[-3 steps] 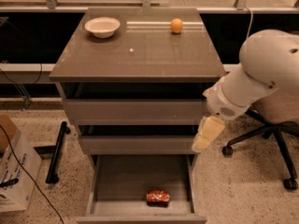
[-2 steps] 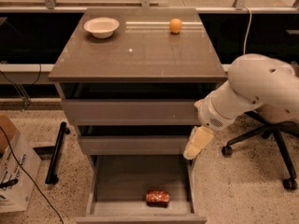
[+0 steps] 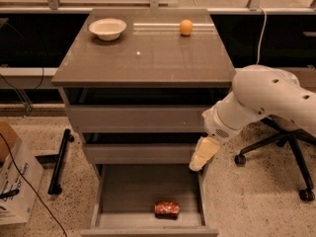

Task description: Pick coke can from bottom drawer and place on counter

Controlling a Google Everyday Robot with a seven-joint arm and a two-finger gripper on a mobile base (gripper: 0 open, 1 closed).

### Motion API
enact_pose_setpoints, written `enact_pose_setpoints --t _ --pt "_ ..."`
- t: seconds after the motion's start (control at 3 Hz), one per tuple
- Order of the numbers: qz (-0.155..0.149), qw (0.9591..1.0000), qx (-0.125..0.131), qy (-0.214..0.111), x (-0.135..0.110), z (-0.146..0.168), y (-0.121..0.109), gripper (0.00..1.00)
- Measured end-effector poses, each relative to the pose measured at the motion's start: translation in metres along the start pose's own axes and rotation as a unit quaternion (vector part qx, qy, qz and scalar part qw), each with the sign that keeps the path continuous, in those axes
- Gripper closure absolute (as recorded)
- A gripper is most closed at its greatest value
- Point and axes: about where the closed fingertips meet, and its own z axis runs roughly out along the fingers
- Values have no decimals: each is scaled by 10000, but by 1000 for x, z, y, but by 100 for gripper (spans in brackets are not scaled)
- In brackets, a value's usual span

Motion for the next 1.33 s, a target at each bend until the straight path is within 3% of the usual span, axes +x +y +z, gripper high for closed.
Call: enact_pose_setpoints --t 0.67,1.33 --pt "248 9985 -153 -461 -1 63 5 0" --pt "742 9889 -593 -1142 45 145 23 0"
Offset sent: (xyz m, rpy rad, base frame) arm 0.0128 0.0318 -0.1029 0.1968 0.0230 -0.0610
